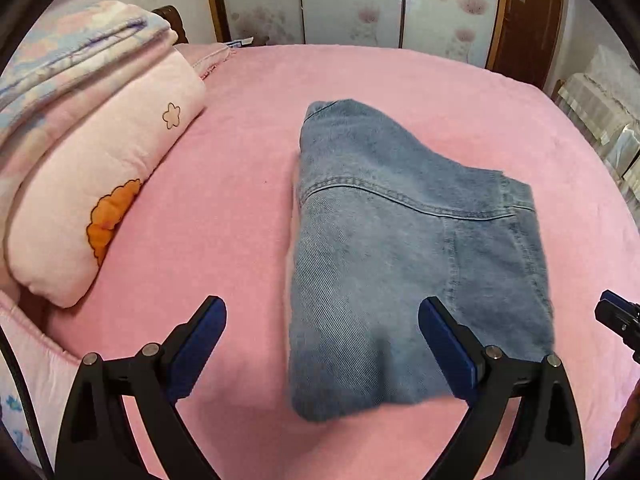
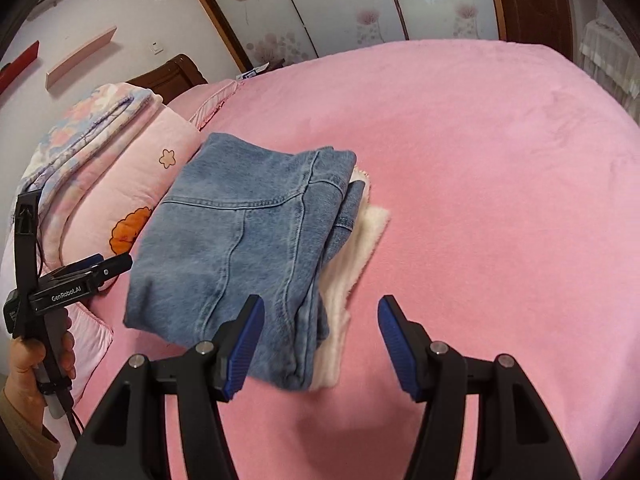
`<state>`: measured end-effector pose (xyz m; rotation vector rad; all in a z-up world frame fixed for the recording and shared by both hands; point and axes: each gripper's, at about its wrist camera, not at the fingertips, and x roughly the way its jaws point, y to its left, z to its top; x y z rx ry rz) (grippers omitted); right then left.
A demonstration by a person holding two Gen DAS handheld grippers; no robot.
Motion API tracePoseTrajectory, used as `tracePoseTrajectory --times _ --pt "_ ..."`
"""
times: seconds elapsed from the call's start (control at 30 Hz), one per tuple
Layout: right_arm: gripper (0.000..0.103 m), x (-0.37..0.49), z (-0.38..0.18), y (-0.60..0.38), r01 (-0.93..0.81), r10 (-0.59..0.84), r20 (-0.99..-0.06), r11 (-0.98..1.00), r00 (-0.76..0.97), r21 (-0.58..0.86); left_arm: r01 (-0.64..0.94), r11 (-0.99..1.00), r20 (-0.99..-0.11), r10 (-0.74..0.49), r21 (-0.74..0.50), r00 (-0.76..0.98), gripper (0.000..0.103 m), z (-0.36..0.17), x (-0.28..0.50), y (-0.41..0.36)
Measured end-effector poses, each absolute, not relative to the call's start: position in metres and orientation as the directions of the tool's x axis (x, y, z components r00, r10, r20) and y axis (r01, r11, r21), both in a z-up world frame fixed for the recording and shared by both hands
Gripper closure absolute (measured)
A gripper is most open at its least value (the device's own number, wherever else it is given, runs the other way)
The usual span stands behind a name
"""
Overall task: Fold large clothes
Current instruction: 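Open both grippers and pull them back from the stacked clothes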
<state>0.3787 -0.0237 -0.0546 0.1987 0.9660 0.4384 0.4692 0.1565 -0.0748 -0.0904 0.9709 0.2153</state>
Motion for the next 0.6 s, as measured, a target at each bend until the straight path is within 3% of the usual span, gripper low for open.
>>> tracePoseTrajectory --times 0.6 --pt "0.044 0.274 0.01 -0.065 -0.246 0.336 -0.756 0.94 0.562 0.235 -0.185 0.977 -0.769 0.035 -0.109 0.638 0.006 -0.015 0.342 0.082"
